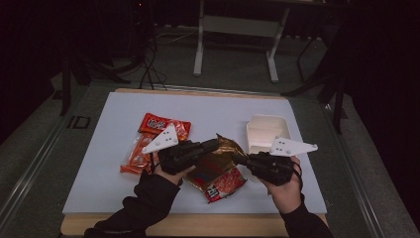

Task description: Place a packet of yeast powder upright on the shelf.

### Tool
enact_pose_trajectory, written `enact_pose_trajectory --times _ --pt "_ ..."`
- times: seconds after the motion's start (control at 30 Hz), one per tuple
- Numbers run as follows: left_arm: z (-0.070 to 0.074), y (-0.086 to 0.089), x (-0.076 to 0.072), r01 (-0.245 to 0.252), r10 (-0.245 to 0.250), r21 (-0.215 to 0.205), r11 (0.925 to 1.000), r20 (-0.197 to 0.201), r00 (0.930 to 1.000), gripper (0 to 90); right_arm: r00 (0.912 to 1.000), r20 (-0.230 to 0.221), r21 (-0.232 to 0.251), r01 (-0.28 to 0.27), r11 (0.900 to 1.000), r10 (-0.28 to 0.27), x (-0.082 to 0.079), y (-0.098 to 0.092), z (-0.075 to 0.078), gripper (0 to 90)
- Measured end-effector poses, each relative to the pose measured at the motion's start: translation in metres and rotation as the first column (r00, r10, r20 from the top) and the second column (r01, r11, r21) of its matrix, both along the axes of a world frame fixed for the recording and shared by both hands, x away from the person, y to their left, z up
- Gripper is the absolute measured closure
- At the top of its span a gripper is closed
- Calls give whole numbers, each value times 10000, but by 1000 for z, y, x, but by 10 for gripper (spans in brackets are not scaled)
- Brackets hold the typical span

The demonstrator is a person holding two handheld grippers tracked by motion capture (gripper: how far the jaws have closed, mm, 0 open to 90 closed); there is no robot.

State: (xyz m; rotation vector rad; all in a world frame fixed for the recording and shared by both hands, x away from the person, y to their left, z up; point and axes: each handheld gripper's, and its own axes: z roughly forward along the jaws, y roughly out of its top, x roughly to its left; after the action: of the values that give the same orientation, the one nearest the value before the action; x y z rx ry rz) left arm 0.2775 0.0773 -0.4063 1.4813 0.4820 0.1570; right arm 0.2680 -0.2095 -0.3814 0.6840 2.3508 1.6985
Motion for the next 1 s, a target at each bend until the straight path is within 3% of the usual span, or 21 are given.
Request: enact_pose_trajectory --times 0.3,0.47,0.53,0.63,0.87,1.0 --pt "3 7 -2 344 -345 399 9986 1 9994 836 9961 -44 -470 -885 9950 884 7 -1 10 896" --pt "3 9 -3 477 -475 433 9979 -58 9989 714 9939 104 -755 -1088 9912 1099 10 -2 17 896" --pt "4 8 -4 452 -449 487 9978 -76 9990 657 9931 150 -825 -1150 9899 1166 11 -3 18 897" --pt "4 9 -6 124 -118 638 9979 -94 9999 487 9922 259 -952 -1192 9883 1222 13 -5 20 896" --pt "3 18 -9 178 -150 691 9975 -408 9991 261 9905 620 -1417 -1131 9834 1229 21 -16 29 896" --pt "-2 24 -13 -17 64 985 9951 -476 9988 130 9911 800 -1455 -939 9849 1063 25 -25 34 896"
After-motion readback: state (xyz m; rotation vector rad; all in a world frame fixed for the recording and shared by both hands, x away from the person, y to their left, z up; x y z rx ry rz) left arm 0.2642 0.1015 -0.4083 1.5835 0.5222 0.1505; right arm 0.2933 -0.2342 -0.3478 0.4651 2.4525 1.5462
